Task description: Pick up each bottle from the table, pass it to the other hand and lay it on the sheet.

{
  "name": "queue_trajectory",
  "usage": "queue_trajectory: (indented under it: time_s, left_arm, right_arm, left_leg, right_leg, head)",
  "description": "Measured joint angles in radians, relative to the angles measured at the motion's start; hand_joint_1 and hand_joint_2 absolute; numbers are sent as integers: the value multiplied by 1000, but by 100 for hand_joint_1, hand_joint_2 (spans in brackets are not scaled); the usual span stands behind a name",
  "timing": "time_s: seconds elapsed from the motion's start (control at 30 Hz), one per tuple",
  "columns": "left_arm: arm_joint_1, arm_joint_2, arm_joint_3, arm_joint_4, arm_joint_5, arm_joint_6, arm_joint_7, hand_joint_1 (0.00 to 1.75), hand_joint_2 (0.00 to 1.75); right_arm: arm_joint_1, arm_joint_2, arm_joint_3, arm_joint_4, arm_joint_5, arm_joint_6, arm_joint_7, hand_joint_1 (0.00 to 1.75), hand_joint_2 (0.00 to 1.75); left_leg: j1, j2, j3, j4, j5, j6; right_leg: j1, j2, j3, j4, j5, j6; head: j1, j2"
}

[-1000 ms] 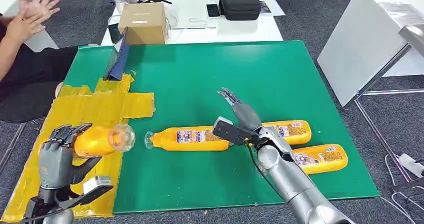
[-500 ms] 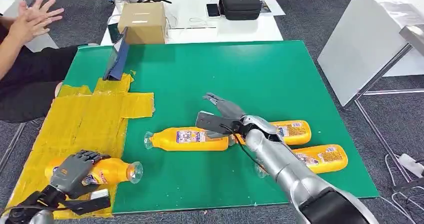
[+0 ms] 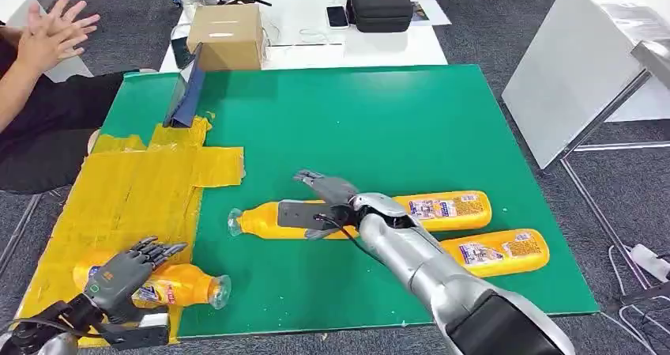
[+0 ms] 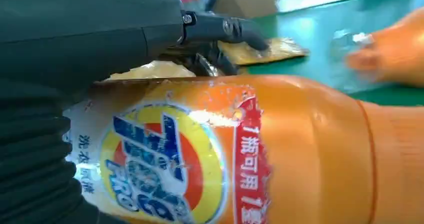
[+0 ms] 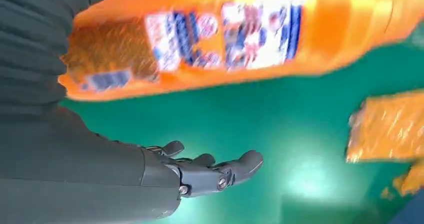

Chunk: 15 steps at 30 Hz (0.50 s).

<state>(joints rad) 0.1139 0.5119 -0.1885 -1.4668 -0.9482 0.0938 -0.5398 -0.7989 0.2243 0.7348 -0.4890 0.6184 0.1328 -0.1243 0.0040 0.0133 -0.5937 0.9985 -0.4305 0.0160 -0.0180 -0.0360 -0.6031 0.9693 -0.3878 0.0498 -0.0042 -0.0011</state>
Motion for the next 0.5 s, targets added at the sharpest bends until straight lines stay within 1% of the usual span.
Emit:
queue_trajectory:
  time_s: [0.07, 0.17, 0.23, 0.27, 0.33, 0.4, 0.5]
  left_arm:
    - [-1, -14, -6, -6, 40, 0, -20, 0, 0]
    - [-1, -31, -17, -14, 56, 0, -31, 0, 0]
    - [-3, -43, -19, -15, 79, 0, -53, 0, 0]
    - [-8, -58, -18, -15, 99, -2, -71, 0, 0]
    - [-30, -113, -11, -16, 155, -23, -117, 0, 0]
    - [-61, -157, -6, -15, 210, -54, -147, 0, 0]
    - [-112, -211, -6, -14, 283, -84, -154, 0, 0]
  right_arm:
    - [-1, 12, 28, 16, 31, 0, 27, 0, 175]
    - [-2, 22, 57, 35, 44, 0, 41, 0, 175]
    - [-8, 27, 73, 49, 64, 21, 66, 0, 175]
    - [-12, 29, 86, 61, 79, 47, 84, 0, 175]
    - [-11, 30, 119, 86, 104, 121, 124, 0, 175]
    - [-17, 31, 147, 102, 122, 165, 150, 0, 175]
    - [-19, 31, 184, 122, 152, 182, 179, 0, 175]
  left_leg:
    - [0, 0, 0, 0, 0, 0]
    - [0, 0, 0, 0, 0, 0]
    - [0, 0, 0, 0, 0, 0]
    - [-1, -1, 0, 0, 0, 0]
    - [-1, -4, -1, 0, 0, 0]
    - [-1, -3, 1, 0, 0, 0]
    - [-1, -3, 5, 0, 0, 0]
  right_leg:
    - [0, 0, 0, 0, 0, 0]
    - [0, 0, 0, 0, 0, 0]
    - [0, 0, 0, 0, 0, 0]
    - [-1, 0, 0, -1, 0, 0]
    - [-1, -1, 0, -1, 0, 0]
    - [-1, -1, 1, -1, 0, 0]
    - [-2, -1, 6, -1, 0, 0]
  head:
    - [0, 0]
    - [1, 0]
    - [0, 0]
    - [0, 0]
    - [1, 0]
    - [0, 0]
    - [0, 0]
